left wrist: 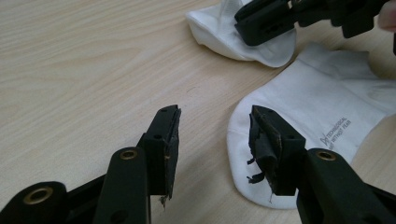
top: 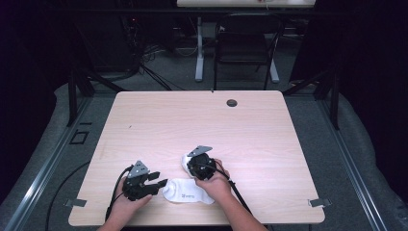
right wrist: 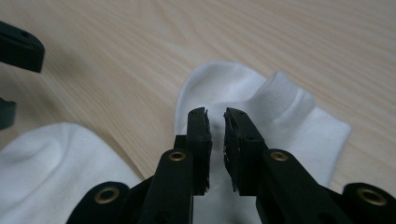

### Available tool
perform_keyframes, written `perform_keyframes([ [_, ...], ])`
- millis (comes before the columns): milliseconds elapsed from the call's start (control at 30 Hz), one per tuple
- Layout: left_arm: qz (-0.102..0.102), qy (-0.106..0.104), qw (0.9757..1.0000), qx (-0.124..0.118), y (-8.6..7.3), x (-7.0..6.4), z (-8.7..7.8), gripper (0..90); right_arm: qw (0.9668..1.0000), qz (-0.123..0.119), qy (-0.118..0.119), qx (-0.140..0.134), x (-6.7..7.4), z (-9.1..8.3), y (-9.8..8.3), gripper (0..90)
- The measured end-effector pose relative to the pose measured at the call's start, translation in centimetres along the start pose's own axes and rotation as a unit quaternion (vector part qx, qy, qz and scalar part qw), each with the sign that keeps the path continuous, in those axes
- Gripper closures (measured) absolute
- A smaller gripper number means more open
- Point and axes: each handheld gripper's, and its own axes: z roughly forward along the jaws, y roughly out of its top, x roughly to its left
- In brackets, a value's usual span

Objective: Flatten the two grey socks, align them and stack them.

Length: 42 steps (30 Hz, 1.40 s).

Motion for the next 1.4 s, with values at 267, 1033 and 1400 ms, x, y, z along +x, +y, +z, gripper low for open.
perform_keyframes([
  [267,-0.002,0.003,1.0000,-0.005,0.0,0.2,-0.1,53.0,0.9999,-0.002,-0.005,-0.015,0.6,-1.3,1.0,73.4],
  [1033,-0.012,0.005,0.9999,-0.006,0.0,0.7,-0.1,53.1,0.9991,-0.025,-0.013,0.031,1.9,0.0,-0.5,88.2],
  [1400,-0.011,0.011,0.9999,-0.007,0.5,1.0,0.2,54.3,0.9998,-0.018,0.001,0.010,1.8,-1.3,-0.2,90.0],
])
